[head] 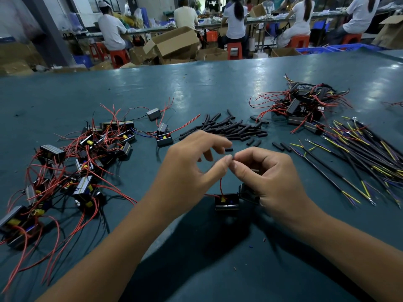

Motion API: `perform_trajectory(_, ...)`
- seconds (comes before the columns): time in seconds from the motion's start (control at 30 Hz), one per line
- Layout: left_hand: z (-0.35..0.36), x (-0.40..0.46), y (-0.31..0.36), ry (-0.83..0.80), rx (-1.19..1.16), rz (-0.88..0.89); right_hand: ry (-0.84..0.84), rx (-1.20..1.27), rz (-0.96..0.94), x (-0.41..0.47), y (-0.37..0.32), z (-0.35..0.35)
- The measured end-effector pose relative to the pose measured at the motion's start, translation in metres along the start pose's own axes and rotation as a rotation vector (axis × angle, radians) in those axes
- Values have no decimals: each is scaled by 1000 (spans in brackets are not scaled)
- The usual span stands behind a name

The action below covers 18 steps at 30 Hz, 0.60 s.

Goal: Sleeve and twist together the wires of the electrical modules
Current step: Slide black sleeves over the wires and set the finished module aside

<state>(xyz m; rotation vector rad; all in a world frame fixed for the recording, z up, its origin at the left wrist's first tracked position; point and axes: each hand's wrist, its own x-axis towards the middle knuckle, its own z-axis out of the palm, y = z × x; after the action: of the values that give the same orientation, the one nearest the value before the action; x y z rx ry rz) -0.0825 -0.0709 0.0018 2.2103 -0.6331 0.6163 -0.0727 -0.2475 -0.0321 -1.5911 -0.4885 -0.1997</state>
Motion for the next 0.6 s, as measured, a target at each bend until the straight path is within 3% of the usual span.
perform_trajectory(0.3,-29,26,16,-354,279,29,-42,-132,-45,-1,-7,1)
perform_trajectory(0.43,-31,36,21,-465,162,-217,-42,-114,-39,-2,-7,1)
perform_trajectory(0.6,-31,35,18,-411,-93,-588,-51,-175,-76,-3,-4,3)
